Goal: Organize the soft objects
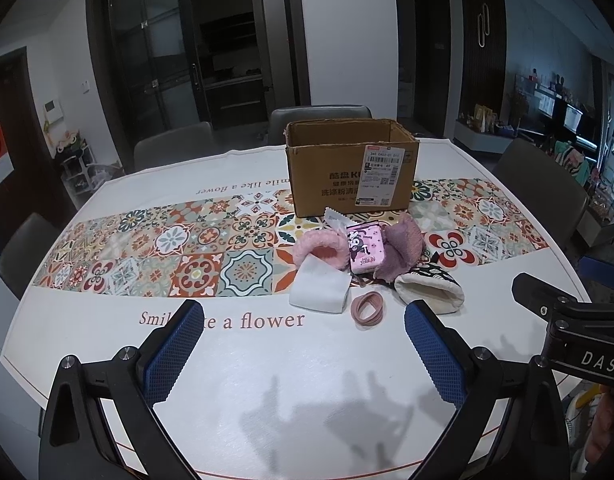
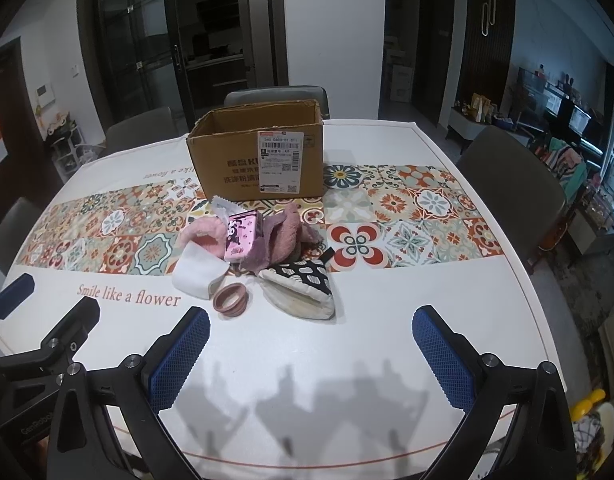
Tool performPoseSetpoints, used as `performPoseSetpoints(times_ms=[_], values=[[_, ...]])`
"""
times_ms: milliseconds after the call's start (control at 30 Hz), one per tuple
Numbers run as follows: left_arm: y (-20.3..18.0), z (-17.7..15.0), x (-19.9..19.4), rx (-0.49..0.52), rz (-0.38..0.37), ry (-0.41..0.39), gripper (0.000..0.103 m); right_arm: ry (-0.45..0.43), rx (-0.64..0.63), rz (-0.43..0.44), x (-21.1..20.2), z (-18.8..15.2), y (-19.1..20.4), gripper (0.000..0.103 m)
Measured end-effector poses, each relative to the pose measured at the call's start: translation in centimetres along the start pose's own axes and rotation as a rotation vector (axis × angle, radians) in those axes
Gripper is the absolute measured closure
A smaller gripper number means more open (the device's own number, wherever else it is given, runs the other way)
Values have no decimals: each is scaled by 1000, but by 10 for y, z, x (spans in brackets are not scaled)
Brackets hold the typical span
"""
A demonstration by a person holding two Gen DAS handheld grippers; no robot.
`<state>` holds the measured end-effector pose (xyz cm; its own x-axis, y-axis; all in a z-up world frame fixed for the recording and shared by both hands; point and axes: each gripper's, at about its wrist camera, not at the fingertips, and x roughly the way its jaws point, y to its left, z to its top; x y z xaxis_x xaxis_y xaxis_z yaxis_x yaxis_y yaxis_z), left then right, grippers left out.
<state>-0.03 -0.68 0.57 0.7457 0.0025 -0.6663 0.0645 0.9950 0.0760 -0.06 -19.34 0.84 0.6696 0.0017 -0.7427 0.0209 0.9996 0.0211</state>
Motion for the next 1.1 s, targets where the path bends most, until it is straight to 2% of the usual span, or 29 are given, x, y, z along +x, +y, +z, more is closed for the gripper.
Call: performPoseSetpoints(times_ms=[1100], values=[[-1, 0, 2, -1, -5, -2, 1, 5, 1, -3, 5, 4, 0, 0]])
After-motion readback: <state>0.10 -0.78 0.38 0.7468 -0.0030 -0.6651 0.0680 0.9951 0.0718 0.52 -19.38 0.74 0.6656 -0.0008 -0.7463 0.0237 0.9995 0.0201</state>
